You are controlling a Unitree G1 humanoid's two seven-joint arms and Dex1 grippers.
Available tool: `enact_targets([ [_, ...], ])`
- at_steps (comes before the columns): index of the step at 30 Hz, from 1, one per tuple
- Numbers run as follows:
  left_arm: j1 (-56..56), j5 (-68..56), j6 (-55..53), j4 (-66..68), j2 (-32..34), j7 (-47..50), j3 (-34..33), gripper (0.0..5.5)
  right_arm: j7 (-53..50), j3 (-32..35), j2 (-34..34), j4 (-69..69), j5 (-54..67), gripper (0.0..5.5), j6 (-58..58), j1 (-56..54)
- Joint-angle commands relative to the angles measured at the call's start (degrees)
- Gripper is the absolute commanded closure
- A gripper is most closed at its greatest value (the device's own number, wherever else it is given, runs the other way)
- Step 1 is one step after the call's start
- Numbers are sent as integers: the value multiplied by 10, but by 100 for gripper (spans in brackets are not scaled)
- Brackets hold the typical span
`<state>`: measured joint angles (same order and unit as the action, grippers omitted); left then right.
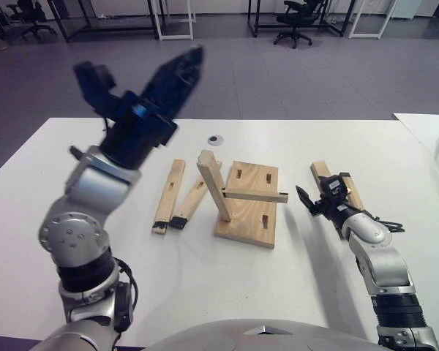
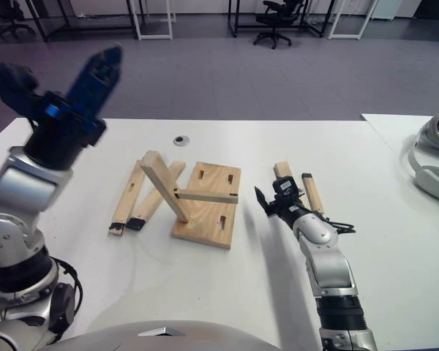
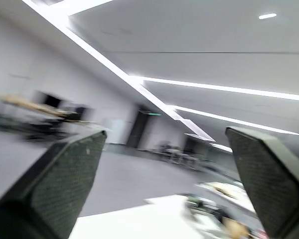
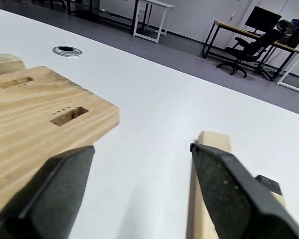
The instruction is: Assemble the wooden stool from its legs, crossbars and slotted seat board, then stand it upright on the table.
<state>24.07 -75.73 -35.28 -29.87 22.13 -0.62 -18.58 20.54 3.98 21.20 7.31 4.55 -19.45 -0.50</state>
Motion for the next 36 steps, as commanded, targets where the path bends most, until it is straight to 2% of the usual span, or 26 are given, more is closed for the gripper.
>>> enact_targets([
  [1, -42, 248, 16, 112, 100, -63, 114, 112, -11, 16, 0, -14, 4, 191, 1, -21],
  [5, -87, 385, 37, 195, 112, -163, 242, 112, -13, 19, 1, -25, 5, 191, 4, -25],
  [9, -109, 478, 54, 269, 105, -227, 316, 112, -8, 13, -4, -42, 4, 191, 10, -32],
  [15, -108, 552, 39, 333, 80, -258, 350, 112, -6, -5, -15, -50, 1, 191, 17, -33],
  [16, -108, 564, 39, 340, 79, -258, 353, 131, -5, -7, -16, -50, 1, 191, 17, -33],
  [23, -109, 619, 41, 350, 59, -259, 350, 262, -7, -13, -19, -60, -1, 191, 23, -43],
  [27, -89, 596, 61, 331, 25, -248, 291, 331, 3, 10, -32, -53, 43, 191, 11, -65],
  [31, -17, 555, 143, 321, 4, -313, 231, 342, 46, 106, -72, -21, 269, 191, -59, -199],
  [36, 94, 556, 224, 346, 5, -369, 202, 342, 43, 132, -125, -58, 438, 191, -130, -355],
])
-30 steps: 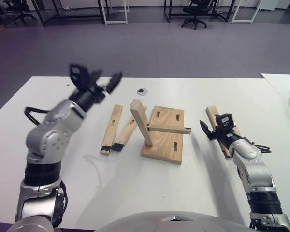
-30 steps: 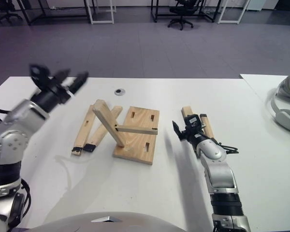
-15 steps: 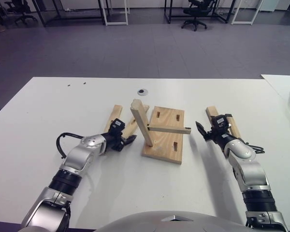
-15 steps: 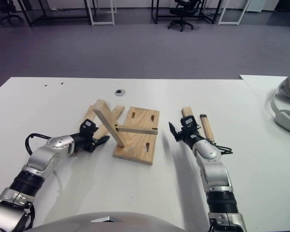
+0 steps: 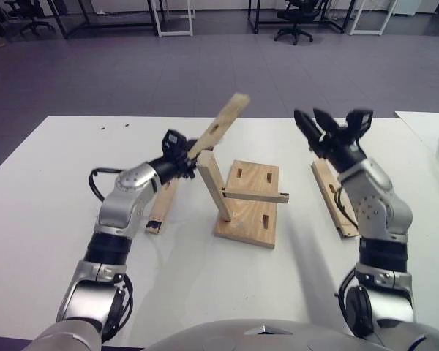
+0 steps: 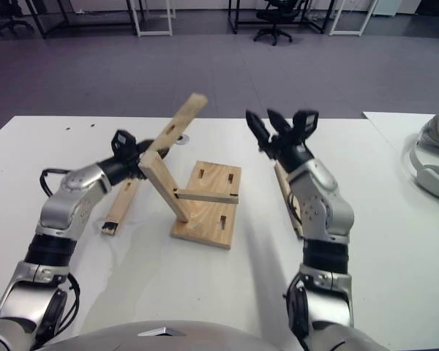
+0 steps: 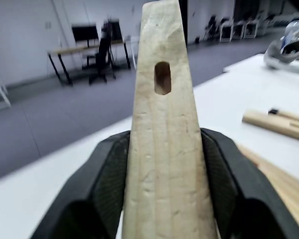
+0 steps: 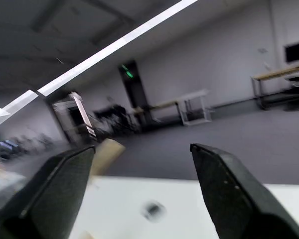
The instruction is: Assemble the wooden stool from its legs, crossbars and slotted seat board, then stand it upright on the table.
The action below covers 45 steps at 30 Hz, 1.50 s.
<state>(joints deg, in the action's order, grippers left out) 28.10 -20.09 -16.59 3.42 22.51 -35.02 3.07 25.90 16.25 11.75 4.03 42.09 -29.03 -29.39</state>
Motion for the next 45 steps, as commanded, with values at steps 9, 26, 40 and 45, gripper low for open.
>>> enact_targets([
  [9, 91, 46, 135, 32, 1, -93, 16, 342, -59, 49, -79, -136, 158, 191, -65, -172],
  [26, 98, 114, 224, 79, 26, -142, 37, 304, -106, 78, -79, -107, 185, 443, -78, -115],
  [40, -175, 250, 122, 4, 85, -44, 71, 140, -338, 160, -69, 294, 372, 450, -118, 410],
  [45, -183, 284, 103, -4, 78, -42, 112, 140, -397, 144, -4, 312, 412, 450, -117, 423],
])
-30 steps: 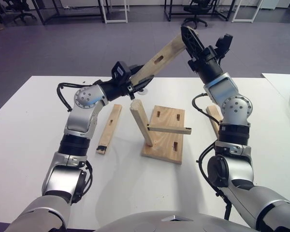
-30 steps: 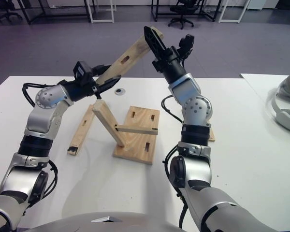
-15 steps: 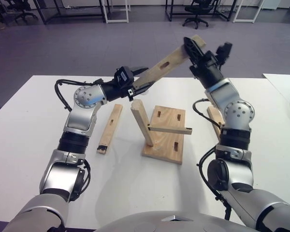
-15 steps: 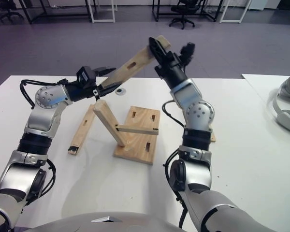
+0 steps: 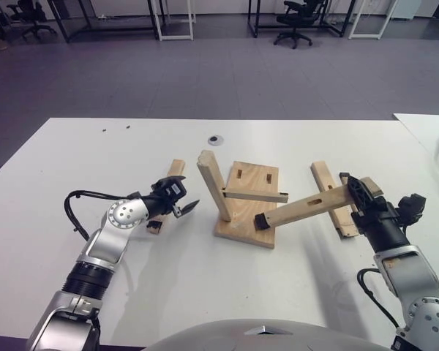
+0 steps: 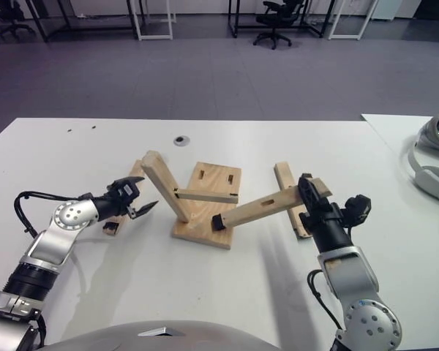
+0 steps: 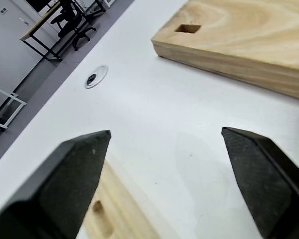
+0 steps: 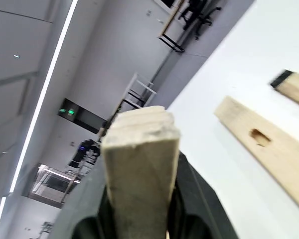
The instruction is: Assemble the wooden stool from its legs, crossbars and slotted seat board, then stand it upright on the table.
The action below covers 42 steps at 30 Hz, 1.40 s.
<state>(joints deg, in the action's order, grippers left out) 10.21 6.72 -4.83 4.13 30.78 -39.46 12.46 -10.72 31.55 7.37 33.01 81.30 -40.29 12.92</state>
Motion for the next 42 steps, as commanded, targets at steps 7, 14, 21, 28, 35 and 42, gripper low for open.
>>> enact_targets([
  [7, -15, -6, -58, -54, -19, -9, 18, 140, -73, -51, 80, 18, -95, 450, 32, -7],
  [14, -22, -32, -106, -118, -26, -23, 20, 140, -49, -93, 163, 55, -266, 447, 64, -29],
  [21, -5, -76, -169, -178, -61, -26, 26, 140, -18, -166, 156, 48, -343, 449, 67, -50],
  [28, 19, -97, -194, -193, -81, -19, 26, 140, -4, -219, 162, 23, -410, 449, 39, -28],
  [35, 29, -117, -206, -214, -85, -26, 34, 140, 2, -195, 153, -23, -375, 449, 4, -77],
  [42, 57, -136, -225, -233, -116, -19, 49, 140, 88, -269, 200, -24, -437, 301, -23, -67],
])
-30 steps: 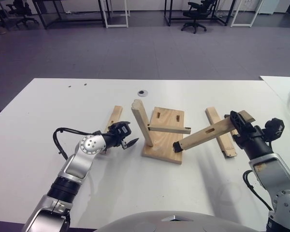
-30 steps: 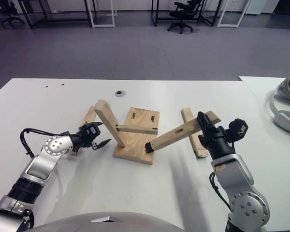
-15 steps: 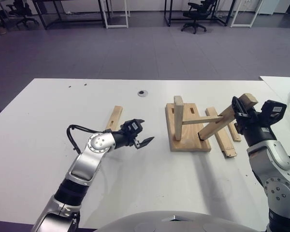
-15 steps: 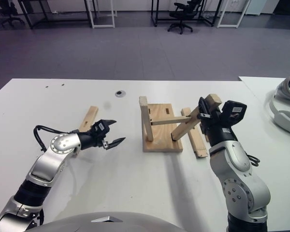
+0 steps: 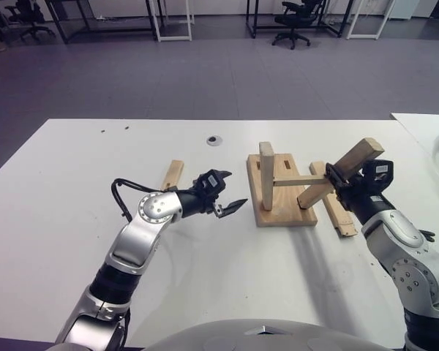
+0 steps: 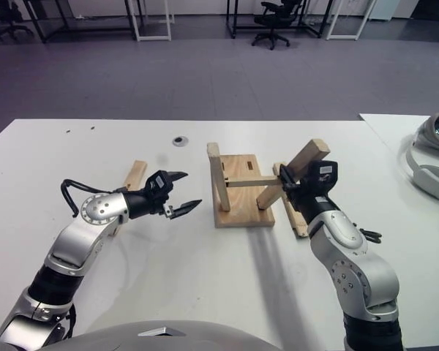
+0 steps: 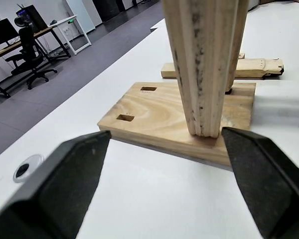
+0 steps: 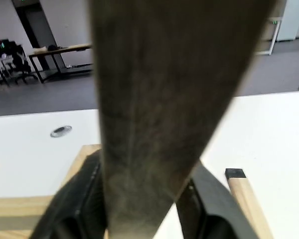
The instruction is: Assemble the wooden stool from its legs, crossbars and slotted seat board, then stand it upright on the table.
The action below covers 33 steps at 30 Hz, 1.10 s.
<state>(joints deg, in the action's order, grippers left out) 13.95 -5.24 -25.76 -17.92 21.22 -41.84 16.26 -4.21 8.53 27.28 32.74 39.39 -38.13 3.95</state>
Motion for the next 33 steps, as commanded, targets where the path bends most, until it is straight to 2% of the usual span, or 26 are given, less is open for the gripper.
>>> enact_targets([
  [1, 24, -20, -20, -14, -29, 8, 16, 140, 27, -40, -2, -26, -22, 284, -46, 23],
  [7, 41, -15, -39, -15, -80, 26, 75, 140, 63, -72, 5, -39, -63, 168, -41, -21],
  [14, 58, -25, -68, -24, -100, 57, 68, 140, 145, -163, 31, 6, -80, 26, -63, -28],
  [17, 60, -25, -71, -22, -97, 64, 58, 140, 162, -170, 33, 4, -88, 14, -65, -35],
  [19, 57, -28, -78, -31, -89, 68, 50, 140, 161, -150, 29, -8, -97, 14, -62, -37],
  [23, 32, -39, -102, -66, -50, 73, -2, 140, 172, -64, 16, -2, -76, 14, -24, -31],
  [26, 15, -52, -120, -98, -7, 66, -47, 140, 237, -9, 39, 28, -55, 14, 13, -7],
  [29, 24, -119, -140, -158, 31, 31, -117, 140, 317, 91, 69, 36, 15, 14, 48, -21],
  [31, 97, -213, -149, -164, 16, 12, -175, 140, 343, 149, 86, 23, 85, 14, 52, -69],
  [33, 226, -260, -127, -92, -1, 15, -218, 140, 335, 185, 101, -11, 157, 14, 51, -165],
])
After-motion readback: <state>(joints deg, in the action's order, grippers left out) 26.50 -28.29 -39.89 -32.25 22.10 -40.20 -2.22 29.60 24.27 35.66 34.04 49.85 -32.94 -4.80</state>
